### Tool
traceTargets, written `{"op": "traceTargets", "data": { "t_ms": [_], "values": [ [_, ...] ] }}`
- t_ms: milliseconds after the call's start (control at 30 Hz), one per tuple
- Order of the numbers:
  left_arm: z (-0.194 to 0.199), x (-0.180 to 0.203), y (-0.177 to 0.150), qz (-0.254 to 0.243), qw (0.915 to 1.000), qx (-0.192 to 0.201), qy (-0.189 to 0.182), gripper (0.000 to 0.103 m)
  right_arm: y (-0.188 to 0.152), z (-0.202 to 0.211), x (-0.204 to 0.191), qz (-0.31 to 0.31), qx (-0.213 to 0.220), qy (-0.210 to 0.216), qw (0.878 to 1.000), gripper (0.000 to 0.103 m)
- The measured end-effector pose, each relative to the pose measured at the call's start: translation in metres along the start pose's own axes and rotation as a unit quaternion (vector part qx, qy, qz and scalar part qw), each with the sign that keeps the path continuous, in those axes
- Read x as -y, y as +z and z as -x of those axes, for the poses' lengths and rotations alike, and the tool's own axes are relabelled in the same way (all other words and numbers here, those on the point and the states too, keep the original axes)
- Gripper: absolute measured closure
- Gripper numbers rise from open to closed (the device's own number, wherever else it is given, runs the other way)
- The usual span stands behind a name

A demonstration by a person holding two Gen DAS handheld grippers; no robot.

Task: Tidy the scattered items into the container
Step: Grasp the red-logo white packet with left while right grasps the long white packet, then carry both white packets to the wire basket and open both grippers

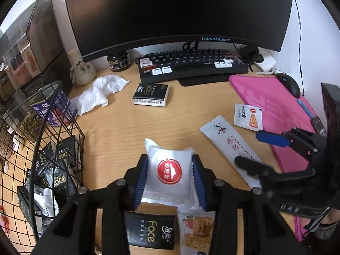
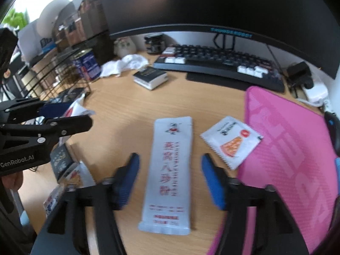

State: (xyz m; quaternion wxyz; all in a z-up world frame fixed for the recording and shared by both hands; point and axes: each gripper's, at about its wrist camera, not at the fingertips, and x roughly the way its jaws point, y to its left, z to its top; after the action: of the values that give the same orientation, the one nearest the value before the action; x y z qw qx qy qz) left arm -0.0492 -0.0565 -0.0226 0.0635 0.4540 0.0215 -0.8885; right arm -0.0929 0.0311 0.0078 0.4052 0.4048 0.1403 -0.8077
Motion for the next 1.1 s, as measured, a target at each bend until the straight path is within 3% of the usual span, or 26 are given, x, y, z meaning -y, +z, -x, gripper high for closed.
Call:
{"op": "traceTargets", "data": {
  "t_ms": [167,233,267,300,433,600,800,933,1100],
  "values": [
    [-0.001,0.001,-0.002,-0.002,1.0,-0.003,-0.004,0.058,-0.004,-0.016,-0.001,0.008,-0.026,-0.018,0.999,0.04],
    [-0.002,0.0,-0.002,-0.002,1.0,-0.004,-0.003,0.058,-0.005,-0.018,-0.003,0.017,-0.028,-0.025,0.999,0.05],
    [-0.003,0.0,-0.002,-0.001,1.0,-0.006,-0.002,0.058,-0.006,-0.018,-0.006,0.025,-0.027,-0.031,0.999,0.061],
    [-0.003,0.0,-0.002,0.0,1.0,-0.006,-0.002,0.058,-0.005,-0.018,-0.009,0.033,-0.027,-0.037,0.998,0.064],
    [0.002,0.002,0.0,-0.003,1.0,-0.002,-0.005,0.058,-0.005,-0.015,-0.007,0.032,-0.026,-0.04,0.998,0.066],
    [0.025,0.001,0.007,-0.001,0.9997,0.02,-0.011,0.058,0.008,0.012,-0.008,0.027,0.006,-0.036,0.999,0.066],
    [0.085,-0.031,0.014,0.036,0.996,0.082,0.003,0.058,0.052,0.056,-0.035,0.05,0.053,0.002,0.997,0.066],
    [0.119,-0.079,0.004,0.091,0.9878,0.111,0.059,0.058,0.089,0.072,-0.086,0.096,0.07,0.067,0.991,0.066],
    [0.139,-0.143,-0.024,0.164,0.9713,0.126,0.118,0.058,0.114,0.055,-0.17,0.16,0.066,0.126,0.977,0.066]
  ]
}}
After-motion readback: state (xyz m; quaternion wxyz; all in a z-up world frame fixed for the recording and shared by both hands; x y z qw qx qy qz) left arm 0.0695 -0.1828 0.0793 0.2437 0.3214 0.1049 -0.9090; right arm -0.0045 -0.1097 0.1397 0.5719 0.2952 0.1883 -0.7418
